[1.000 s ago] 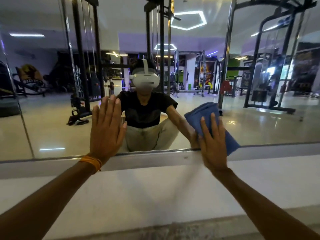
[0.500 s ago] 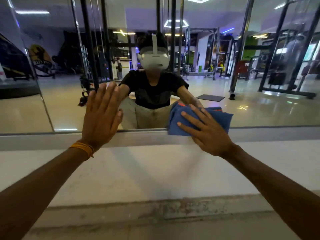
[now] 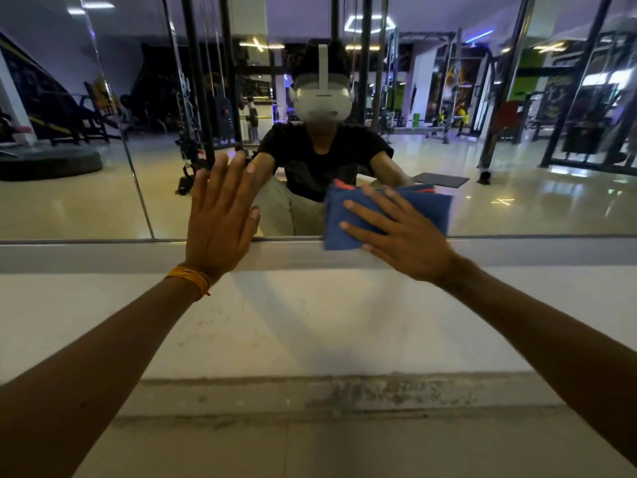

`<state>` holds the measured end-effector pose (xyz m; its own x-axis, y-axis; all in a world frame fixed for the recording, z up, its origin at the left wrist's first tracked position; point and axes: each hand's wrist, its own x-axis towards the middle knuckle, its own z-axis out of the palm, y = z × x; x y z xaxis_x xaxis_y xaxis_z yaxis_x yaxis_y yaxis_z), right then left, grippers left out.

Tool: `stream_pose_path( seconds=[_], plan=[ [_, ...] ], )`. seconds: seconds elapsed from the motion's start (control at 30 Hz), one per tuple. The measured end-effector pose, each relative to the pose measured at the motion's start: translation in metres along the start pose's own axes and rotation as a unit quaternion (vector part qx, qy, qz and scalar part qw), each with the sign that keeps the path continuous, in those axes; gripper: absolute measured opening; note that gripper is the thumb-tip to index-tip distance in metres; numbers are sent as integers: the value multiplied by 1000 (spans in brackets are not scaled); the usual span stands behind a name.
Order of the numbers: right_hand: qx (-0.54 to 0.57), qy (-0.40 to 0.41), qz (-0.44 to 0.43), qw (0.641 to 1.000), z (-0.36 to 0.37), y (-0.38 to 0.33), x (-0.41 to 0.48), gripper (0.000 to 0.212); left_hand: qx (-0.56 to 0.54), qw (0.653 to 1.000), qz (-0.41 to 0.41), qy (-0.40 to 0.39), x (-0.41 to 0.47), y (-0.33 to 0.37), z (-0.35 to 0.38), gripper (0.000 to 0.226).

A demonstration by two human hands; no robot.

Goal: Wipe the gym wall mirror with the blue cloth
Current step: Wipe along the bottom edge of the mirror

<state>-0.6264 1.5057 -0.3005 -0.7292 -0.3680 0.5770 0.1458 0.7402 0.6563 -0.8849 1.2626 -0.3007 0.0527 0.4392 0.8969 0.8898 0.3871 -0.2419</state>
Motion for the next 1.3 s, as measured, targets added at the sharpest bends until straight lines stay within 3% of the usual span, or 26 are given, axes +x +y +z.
stream_pose_path(
  seconds=[0.1,0.2,0.3,0.4,0.43,0.47,0.57,0.63,0.67,0.73,0.83,0.9,0.97,1.07,1.17,1.3],
  plan=[
    [-15,31,-37,999,11,-25,52,50,-10,1000,-7,1,0,5,0,65],
    [-33,83,-1,996,7,-9,46,49,1,1000,17,-5,2,-4,-6,65],
    [-43,146,142,978,-11,33,33,55,18,1000,-13,13,13,-4,-12,69],
    [-36,204,337,918,-19,46,62,65,15,998,-38,40,55,6,-15,68],
    [-21,215,360,908,-20,38,76,62,12,998,-43,46,71,10,-15,68],
    [-12,209,337,918,-18,28,86,58,11,998,-45,47,86,13,-15,68],
    [-42,131,117,984,-17,28,82,53,5,998,-36,49,110,16,-12,69],
    [-75,126,60,987,-31,63,77,53,11,998,-27,48,109,11,-12,70],
    [-90,143,83,982,-38,84,78,55,14,998,-22,49,108,8,-12,70],
    [-100,198,208,953,-57,125,87,57,16,998,-9,55,108,6,-16,71],
    [-17,272,375,886,-69,122,113,64,25,997,-6,70,125,7,-25,70],
    [-7,245,335,910,-56,91,120,58,22,997,-7,78,144,7,-30,70],
    [-38,192,209,958,-39,80,112,60,28,997,-1,76,164,6,-33,70],
    [-85,163,159,970,-48,106,104,76,26,998,-10,61,178,-2,-32,70],
    [-78,188,222,954,-77,154,113,64,27,998,-14,56,177,-6,-30,71],
    [1,271,423,865,-98,164,148,58,13,998,-18,59,179,0,-30,71]
  ],
)
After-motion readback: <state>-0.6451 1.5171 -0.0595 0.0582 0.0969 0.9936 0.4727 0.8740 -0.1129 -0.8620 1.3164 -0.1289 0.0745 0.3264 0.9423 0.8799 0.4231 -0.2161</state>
